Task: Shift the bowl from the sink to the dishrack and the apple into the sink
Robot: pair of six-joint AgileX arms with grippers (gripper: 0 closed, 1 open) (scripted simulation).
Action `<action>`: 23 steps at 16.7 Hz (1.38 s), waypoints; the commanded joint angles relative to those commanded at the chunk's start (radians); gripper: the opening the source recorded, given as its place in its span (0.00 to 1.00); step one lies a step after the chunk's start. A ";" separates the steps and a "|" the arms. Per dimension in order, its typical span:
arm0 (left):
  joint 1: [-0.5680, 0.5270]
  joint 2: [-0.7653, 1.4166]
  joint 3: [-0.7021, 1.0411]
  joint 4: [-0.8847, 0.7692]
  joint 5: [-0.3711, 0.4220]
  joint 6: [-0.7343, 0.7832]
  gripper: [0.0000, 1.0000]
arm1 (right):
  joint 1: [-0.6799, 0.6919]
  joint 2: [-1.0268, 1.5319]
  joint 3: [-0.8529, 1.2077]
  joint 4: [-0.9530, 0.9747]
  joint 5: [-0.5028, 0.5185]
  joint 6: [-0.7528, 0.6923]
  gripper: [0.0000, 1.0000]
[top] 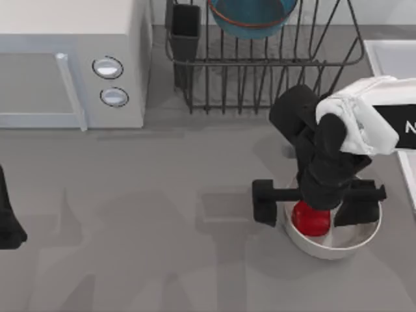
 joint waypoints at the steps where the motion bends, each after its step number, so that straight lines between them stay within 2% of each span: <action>1: 0.000 0.000 0.000 0.000 0.000 0.000 1.00 | 0.000 0.000 0.000 0.000 0.000 0.000 1.00; 2: 0.000 0.000 0.000 0.000 0.000 0.000 1.00 | 0.000 0.000 0.000 0.000 0.000 0.000 1.00; 15: 0.000 0.000 0.000 0.000 0.000 0.000 1.00 | 0.000 0.000 0.000 0.000 0.000 0.000 0.02; 23: 0.000 0.000 0.000 0.000 0.000 0.000 1.00 | 0.000 0.000 0.000 0.000 0.000 0.000 0.00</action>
